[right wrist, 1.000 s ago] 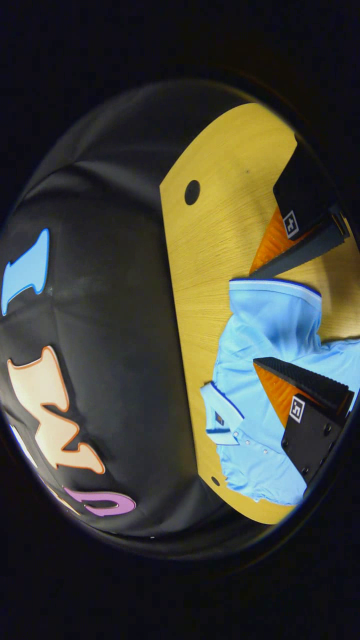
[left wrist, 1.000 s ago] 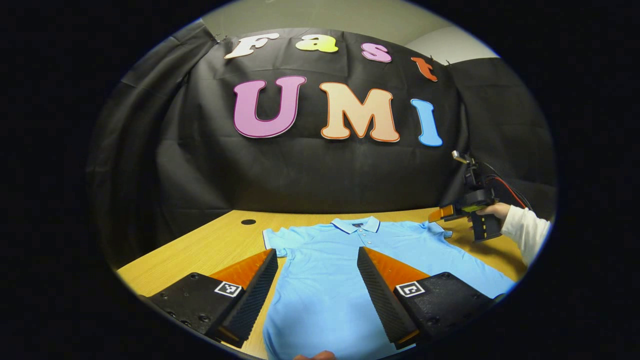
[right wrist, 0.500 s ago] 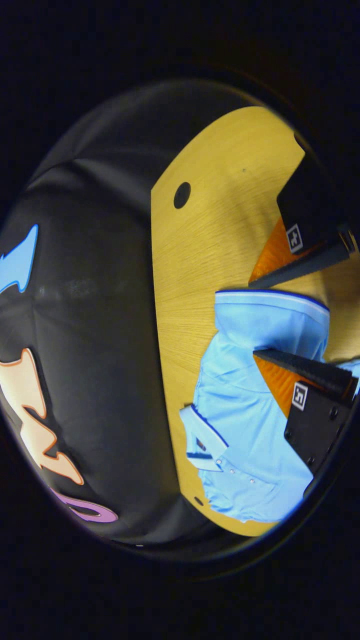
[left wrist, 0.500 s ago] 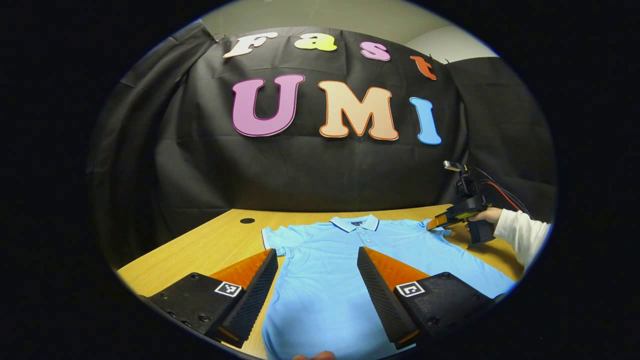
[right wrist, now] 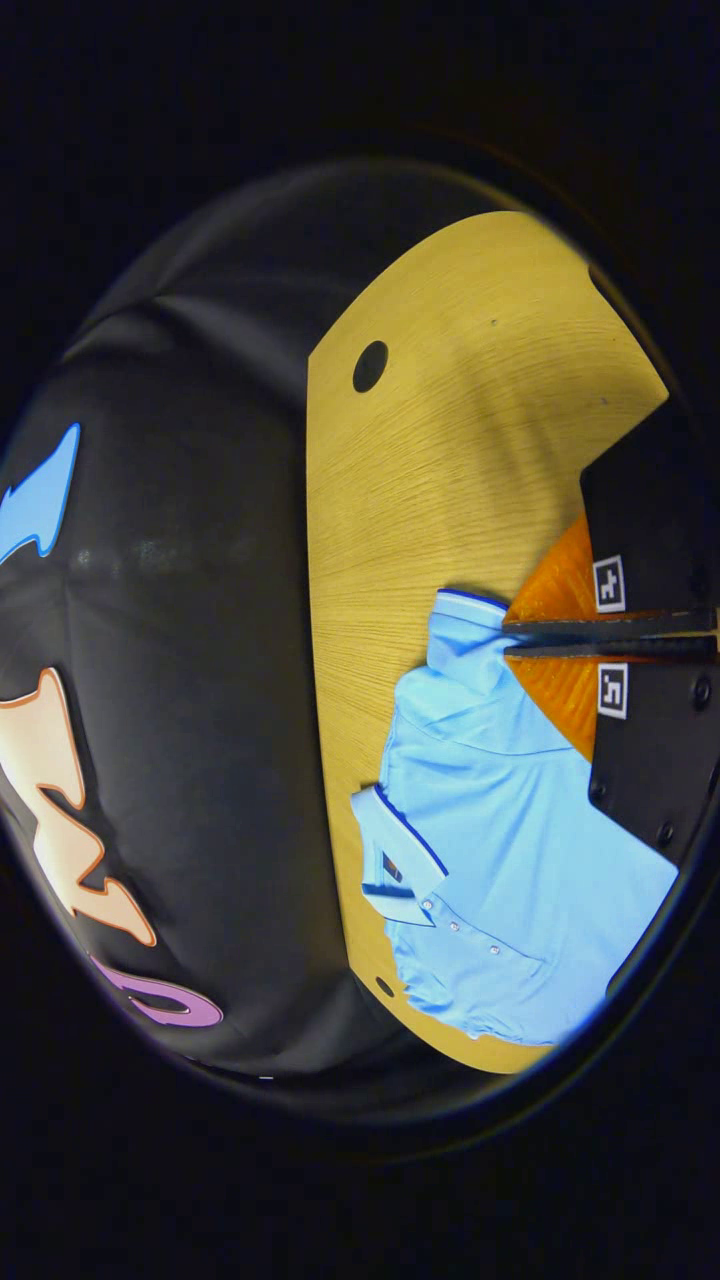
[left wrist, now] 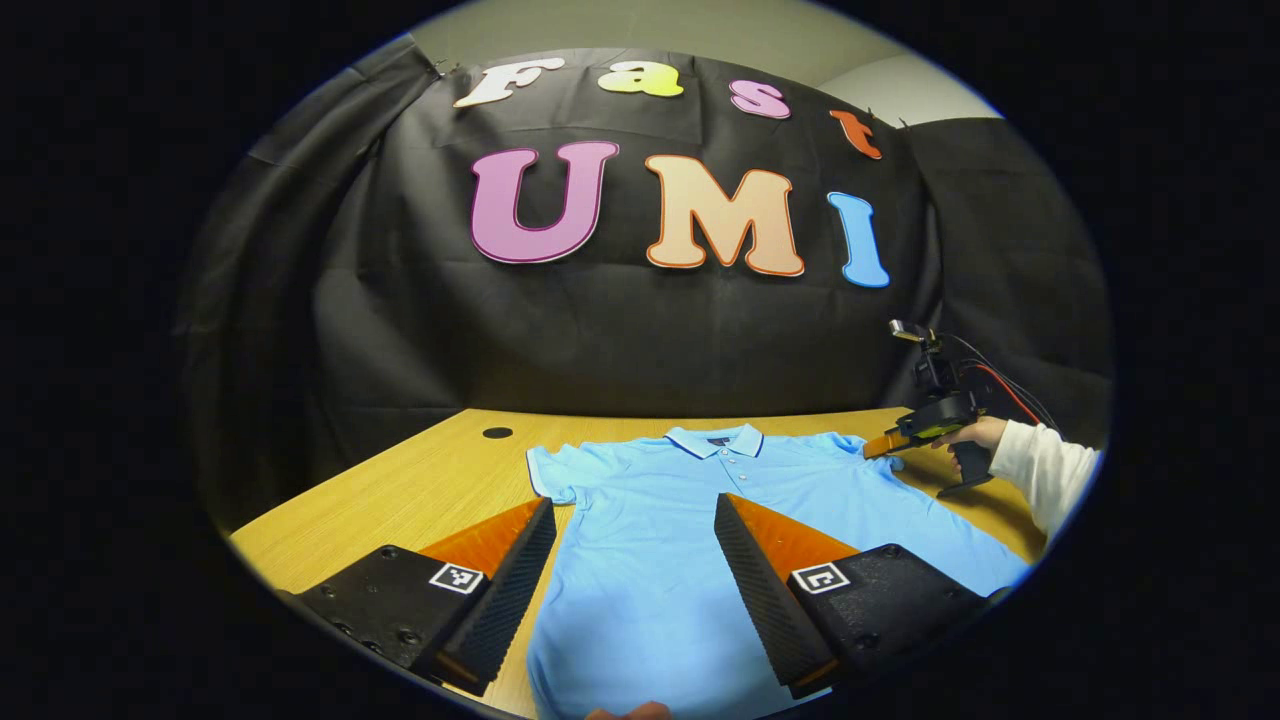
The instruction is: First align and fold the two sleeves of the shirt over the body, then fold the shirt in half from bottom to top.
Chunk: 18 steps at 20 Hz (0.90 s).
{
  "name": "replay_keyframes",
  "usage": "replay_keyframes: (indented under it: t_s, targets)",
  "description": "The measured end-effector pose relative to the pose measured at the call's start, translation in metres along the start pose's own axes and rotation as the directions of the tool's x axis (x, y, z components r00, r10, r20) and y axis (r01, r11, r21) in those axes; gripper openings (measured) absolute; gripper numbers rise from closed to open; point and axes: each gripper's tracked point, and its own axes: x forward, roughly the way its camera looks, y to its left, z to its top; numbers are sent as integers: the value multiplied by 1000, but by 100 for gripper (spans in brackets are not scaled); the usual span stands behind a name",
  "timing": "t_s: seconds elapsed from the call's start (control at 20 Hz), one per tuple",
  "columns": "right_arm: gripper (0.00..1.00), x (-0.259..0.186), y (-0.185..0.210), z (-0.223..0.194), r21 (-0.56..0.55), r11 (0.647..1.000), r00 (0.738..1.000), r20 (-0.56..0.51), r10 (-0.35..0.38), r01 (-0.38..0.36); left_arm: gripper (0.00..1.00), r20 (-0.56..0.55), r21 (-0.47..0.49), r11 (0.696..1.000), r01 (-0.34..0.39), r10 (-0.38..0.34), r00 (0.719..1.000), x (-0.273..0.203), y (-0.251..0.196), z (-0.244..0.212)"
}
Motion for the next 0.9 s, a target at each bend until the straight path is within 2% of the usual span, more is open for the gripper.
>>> replay_keyframes:
  t_s: [0.25,0.55,0.7,0.9]
  targets:
    - [4,-6,9,14,67,998,1000,20,17,-19,95,5,-5,1000,-10,10,1000,-2,4,2]
    - [4,-33,68,54,133,974,975,149,165,-185,95,-1,-9,1000,-5,5,1000,-2,3,-1]
    - [4,-37,90,48,151,961,967,140,211,-232,95,0,-11,1000,0,0,1000,-1,3,0]
    - [4,-44,140,30,180,925,941,93,324,-336,95,-1,-9,1000,-3,3,1000,-1,4,-1]
